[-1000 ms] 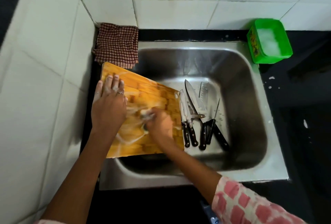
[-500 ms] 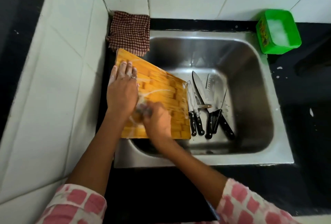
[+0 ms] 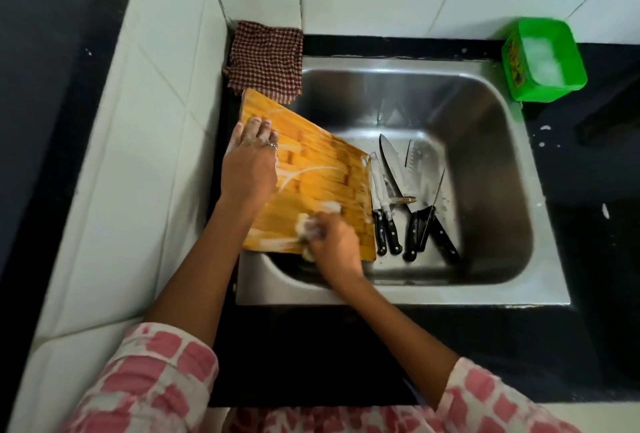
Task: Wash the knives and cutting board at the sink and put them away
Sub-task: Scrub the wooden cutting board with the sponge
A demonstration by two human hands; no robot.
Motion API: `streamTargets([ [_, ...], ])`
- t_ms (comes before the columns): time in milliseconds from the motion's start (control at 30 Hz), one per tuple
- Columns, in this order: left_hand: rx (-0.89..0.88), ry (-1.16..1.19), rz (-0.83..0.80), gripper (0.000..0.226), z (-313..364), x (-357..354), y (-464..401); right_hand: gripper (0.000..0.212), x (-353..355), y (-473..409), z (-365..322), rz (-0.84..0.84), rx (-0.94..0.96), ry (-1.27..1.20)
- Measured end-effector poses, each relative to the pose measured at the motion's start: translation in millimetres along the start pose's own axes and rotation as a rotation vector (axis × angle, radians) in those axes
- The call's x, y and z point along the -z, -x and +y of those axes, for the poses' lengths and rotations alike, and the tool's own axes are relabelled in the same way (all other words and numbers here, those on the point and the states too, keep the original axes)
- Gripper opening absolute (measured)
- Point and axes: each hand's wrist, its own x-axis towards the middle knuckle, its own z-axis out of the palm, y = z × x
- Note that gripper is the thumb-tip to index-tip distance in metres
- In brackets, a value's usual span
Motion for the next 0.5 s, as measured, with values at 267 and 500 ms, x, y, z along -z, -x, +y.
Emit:
streamTargets([
  [267,0.010,-0.035,-0.029,0.048,2,0,0,0.023,-8,11,-25,-0.090,0.121,-0.076],
  [500,0.024,-0.093,-0.169,0.050,47,-4,7,0.021,19,-86,73,-0.055,-0.309,0.258],
])
